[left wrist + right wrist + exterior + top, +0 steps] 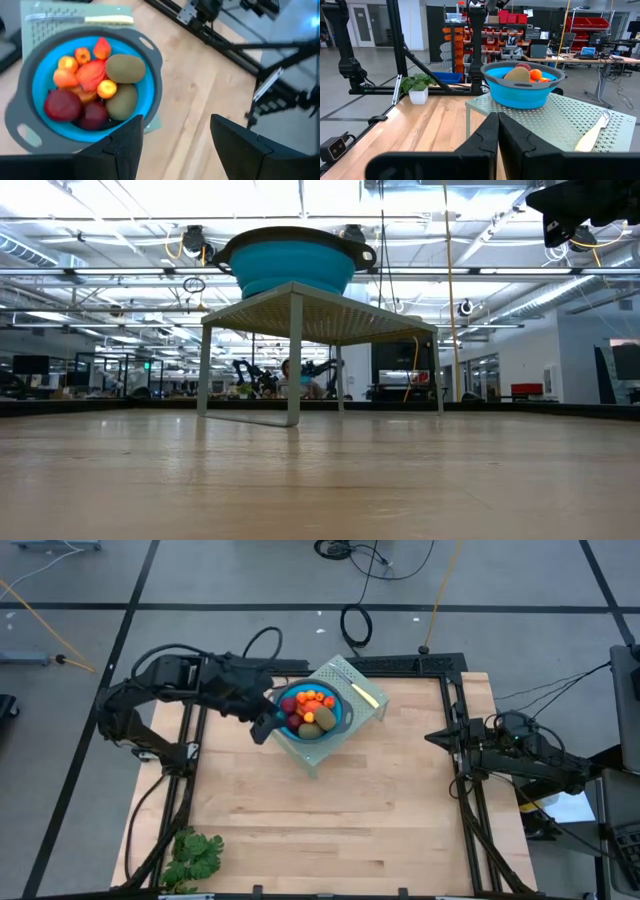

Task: Pick & Place Fruit
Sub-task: Return to Home Position

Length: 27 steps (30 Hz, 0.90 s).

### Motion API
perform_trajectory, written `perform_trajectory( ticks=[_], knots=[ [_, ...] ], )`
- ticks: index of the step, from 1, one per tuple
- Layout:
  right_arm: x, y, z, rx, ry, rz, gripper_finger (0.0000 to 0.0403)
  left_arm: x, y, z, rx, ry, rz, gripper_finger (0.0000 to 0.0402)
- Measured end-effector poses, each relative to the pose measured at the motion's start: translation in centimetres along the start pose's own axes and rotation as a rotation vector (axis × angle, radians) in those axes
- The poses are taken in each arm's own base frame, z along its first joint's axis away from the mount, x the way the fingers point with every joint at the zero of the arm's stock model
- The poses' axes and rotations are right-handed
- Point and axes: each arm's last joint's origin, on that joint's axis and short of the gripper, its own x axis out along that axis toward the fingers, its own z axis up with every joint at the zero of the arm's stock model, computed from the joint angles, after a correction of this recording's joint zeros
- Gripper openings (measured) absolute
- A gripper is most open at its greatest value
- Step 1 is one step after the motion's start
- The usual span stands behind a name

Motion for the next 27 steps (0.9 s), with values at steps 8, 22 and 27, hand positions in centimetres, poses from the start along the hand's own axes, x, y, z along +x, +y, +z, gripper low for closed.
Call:
perform_trajectory(
  ticks=[8, 22, 27],
  knots=[
    [0.0, 0.0, 0.0, 0.0, 0.0, 0.0, 0.0004, -0.1, -1.4, -0.1, 0.264, -0.051, -0.064, 0.0228],
    [0.0, 0.0, 0.0, -0.001, 0.0, 0.0, 0.0004, 1.0, -2.8, -1.9, 0.521, -0.063, -0.168, 0.0228],
    [0.0, 0.0, 0.0, -0.001, 0.0, 0.0, 0.0004, 1.9, -1.8, -3.5, 0.529, -0.09, -0.213, 0.0227]
  ],
)
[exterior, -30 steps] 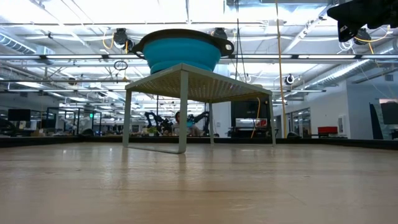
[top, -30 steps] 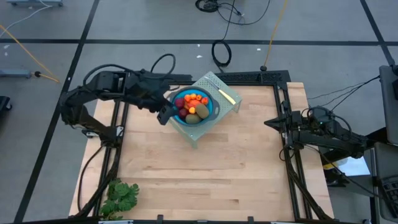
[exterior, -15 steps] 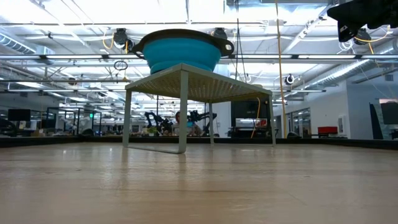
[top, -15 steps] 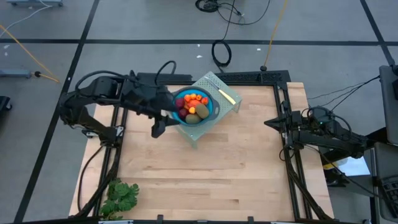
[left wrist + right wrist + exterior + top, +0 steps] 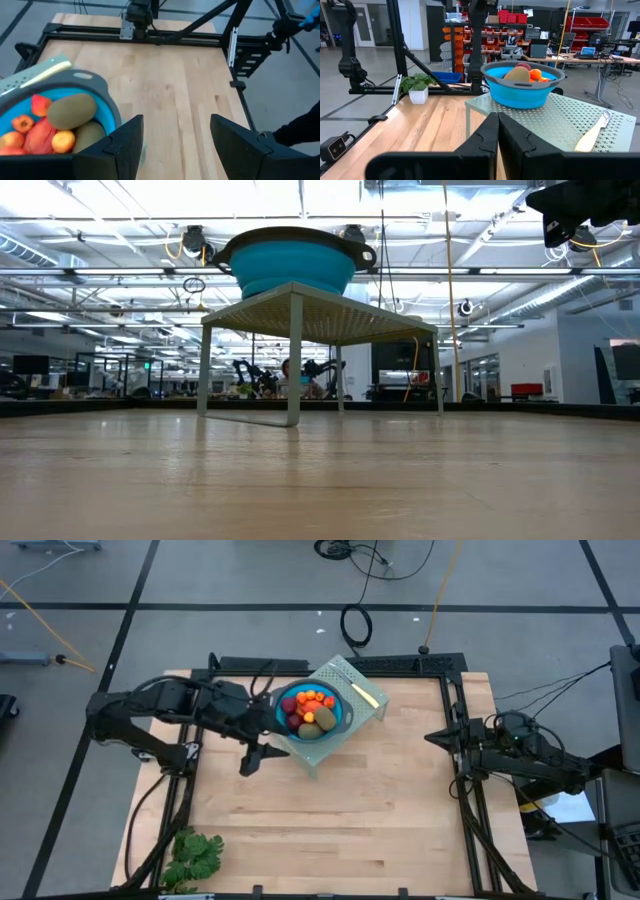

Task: Pick & Place Fruit
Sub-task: Return to Home Position

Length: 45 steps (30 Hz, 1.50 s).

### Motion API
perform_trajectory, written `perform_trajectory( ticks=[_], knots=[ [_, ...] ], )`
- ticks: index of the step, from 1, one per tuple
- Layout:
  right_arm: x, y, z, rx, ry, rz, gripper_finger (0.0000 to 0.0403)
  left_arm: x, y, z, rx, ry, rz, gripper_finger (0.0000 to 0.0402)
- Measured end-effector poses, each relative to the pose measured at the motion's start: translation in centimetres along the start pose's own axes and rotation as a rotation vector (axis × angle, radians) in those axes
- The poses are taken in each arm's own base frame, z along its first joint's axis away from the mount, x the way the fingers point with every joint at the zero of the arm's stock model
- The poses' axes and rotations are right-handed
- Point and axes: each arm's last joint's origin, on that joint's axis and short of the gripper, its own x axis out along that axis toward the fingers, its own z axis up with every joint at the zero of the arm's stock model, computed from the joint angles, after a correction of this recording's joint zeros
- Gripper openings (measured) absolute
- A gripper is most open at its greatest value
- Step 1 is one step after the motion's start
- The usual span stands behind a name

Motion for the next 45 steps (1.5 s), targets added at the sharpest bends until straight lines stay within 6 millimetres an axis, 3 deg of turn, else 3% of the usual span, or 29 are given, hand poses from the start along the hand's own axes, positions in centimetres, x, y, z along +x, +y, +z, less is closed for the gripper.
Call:
perform_trajectory(
  ticks=[24, 45],
  knots=[
    [0.0, 0.0, 0.0, 0.0, 0.0, 0.0, 0.0004, -2.3, 1.0, -12.7, 0.0, -0.248, -0.047, 0.0228],
    [0.0, 0.0, 0.0, 0.017, 0.0, 0.0, 0.0004, -5.4, 1.6, -20.2, 0.085, -0.391, -0.08, 0.0228]
  ],
)
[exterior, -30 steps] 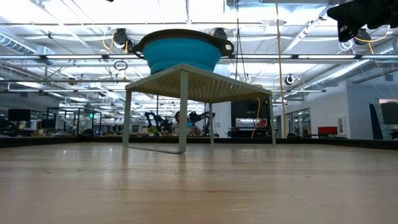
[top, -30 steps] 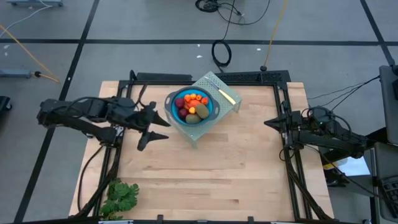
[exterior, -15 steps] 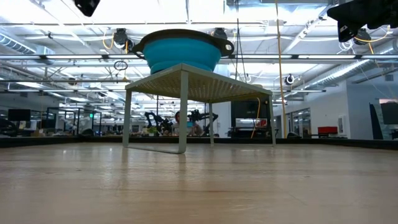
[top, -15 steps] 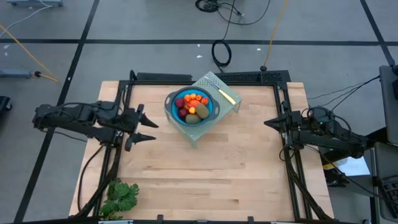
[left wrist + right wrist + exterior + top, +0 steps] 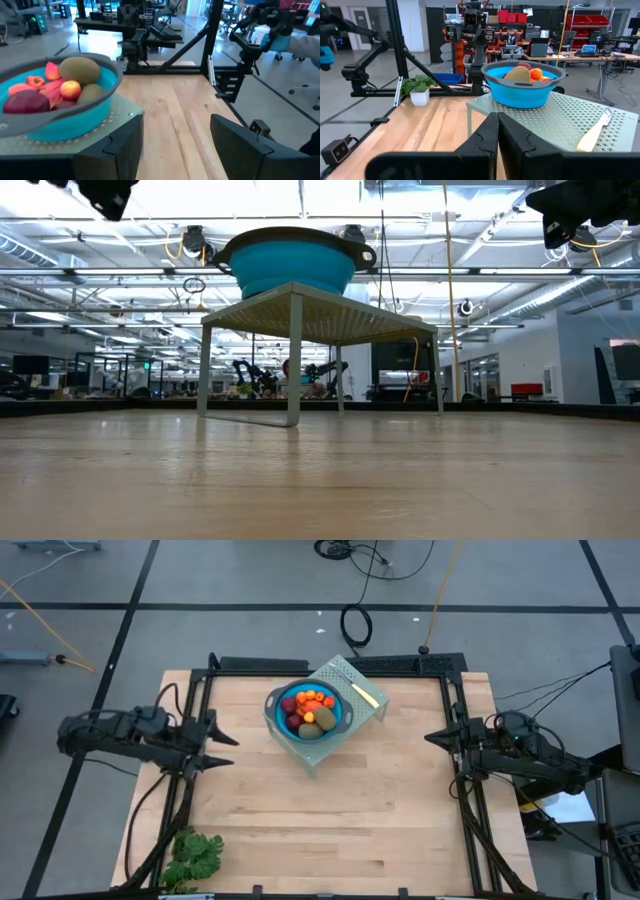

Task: Pick & Place Fruit
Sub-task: Return to Home Position

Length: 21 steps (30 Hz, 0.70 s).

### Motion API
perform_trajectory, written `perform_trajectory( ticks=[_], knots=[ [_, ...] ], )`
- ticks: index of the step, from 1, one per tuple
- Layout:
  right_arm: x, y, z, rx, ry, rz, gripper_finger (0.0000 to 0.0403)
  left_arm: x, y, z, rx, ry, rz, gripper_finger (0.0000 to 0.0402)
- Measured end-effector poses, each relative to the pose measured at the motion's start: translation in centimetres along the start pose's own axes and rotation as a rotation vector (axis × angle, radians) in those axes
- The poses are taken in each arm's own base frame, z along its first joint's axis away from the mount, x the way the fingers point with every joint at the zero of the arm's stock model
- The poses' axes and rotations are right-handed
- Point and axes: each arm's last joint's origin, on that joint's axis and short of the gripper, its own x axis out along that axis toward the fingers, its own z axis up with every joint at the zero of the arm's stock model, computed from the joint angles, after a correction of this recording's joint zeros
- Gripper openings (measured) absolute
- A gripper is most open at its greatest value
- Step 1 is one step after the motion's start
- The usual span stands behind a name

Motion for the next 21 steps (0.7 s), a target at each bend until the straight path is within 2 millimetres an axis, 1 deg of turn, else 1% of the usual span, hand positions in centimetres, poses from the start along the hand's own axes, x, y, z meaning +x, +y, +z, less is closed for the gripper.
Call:
perform_trajectory(
  ticks=[4, 7, 10, 16, 19, 21],
  knots=[
    [0.0, 0.0, 0.0, 0.03, 0.001, 0.0, 0.0004, -0.6, 0.0, -1.2, 0.0, -0.019, 0.002, 0.0228],
    [0.4, -0.1, -0.7, 0.055, 0.02, -0.001, 0.0004, -1.1, 0.0, -1.9, 0.0, -0.037, 0.001, 0.0227],
    [1.2, -0.3, -2.1, 0.087, 0.024, -0.007, 0.0004, -1.5, 0.0, -2.4, 0.002, -0.057, 0.001, 0.0228],
    [3.0, -0.8, -5.7, 0.113, -0.008, -0.03, 0.0004, -2.3, 0.0, -2.9, 0.007, -0.087, 0.003, 0.0228],
    [3.5, -0.9, -7.1, 0.111, -0.017, -0.027, 0.0004, -2.6, 0.0, -3.2, 0.016, -0.09, 0.004, 0.0228],
    [3.6, -0.9, -7.6, 0.112, -0.015, -0.027, 0.0004, -2.7, 0.0, -3.6, 0.021, -0.093, 0.004, 0.0228]
  ],
)
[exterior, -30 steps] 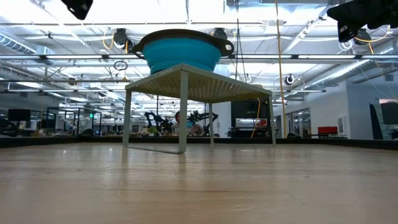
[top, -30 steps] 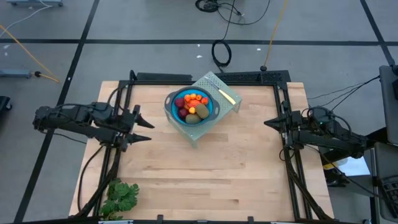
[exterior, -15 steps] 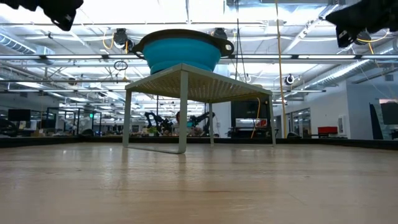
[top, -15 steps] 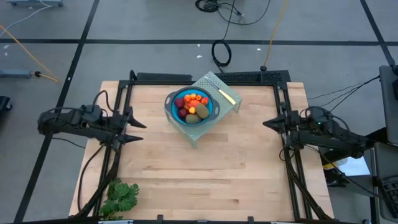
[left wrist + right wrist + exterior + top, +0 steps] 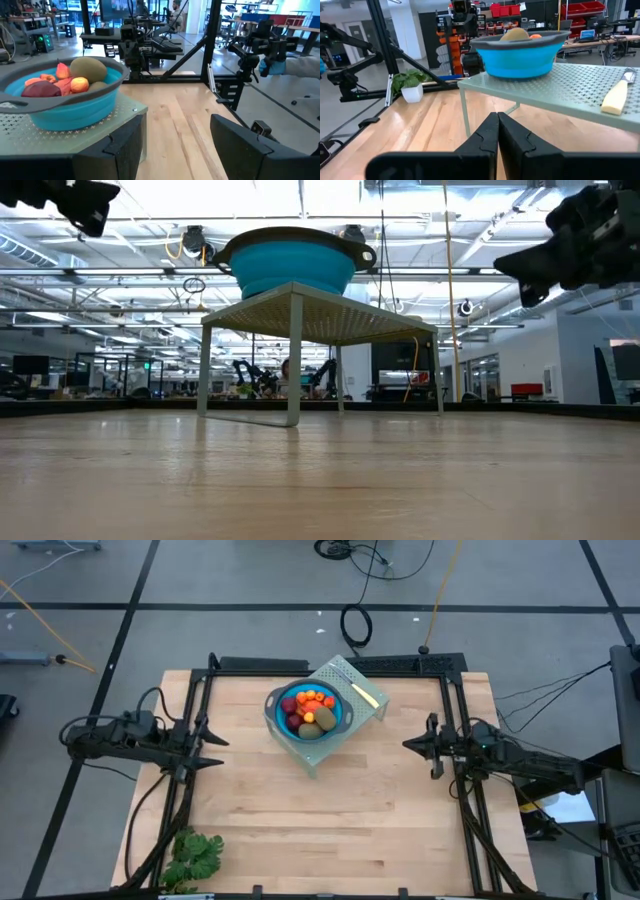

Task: Pick & Place Fruit
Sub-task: Return to Home Position

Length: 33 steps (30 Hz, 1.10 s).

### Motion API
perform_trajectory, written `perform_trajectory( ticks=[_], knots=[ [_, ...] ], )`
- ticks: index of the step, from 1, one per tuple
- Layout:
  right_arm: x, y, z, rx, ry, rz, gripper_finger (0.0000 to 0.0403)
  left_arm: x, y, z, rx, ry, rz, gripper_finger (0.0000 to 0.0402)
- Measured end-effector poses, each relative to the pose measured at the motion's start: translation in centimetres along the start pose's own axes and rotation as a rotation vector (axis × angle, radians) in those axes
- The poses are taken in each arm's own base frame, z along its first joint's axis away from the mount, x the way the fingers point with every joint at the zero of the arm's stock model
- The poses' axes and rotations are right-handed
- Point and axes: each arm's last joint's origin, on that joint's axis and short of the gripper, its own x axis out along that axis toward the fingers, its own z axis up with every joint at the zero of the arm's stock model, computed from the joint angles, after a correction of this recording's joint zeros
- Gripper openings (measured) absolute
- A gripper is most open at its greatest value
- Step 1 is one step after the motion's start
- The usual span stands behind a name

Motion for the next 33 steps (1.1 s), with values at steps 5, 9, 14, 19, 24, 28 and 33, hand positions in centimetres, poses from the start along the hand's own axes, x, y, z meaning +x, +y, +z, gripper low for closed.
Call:
perform_trajectory(
  ticks=[5, 9, 14, 19, 24, 28, 33],
  knots=[
    [0.2, -0.1, -0.7, 0.0, 0.002, 0.0, 0.0004, -0.1, 0.1, -1.2, -0.005, -0.004, 0.003, 0.0228],
    [0.2, -0.1, -0.8, 0.0, 0.003, 0.0, 0.0004, -0.3, 0.2, -2.4, -0.029, -0.016, 0.033, 0.0228],
    [0.2, -0.1, -0.8, -0.009, 0.004, 0.0, 0.0004, -0.1, 0.3, -3.4, -0.03, -0.019, 0.048, 0.0228],
    [0.2, -0.1, -0.8, -0.01, 0.004, 0.0, 0.0004, 0.4, 0.4, -4.2, -0.03, -0.005, 0.063, 0.0227],
    [0.2, -0.1, -0.8, -0.009, 0.003, 0.0, 0.0004, 1.0, 0.5, -5.1, -0.032, 0.01, 0.081, 0.0228],
    [0.2, -0.1, -0.8, -0.009, 0.003, 0.0, 0.0004, 1.8, 0.7, -6.1, -0.031, -0.019, 0.092, 0.0228],
    [0.2, -0.1, -0.8, -0.01, 0.003, 0.0, 0.0004, 2.9, 0.8, -7.7, -0.049, -0.035, 0.091, 0.0228]
  ],
)
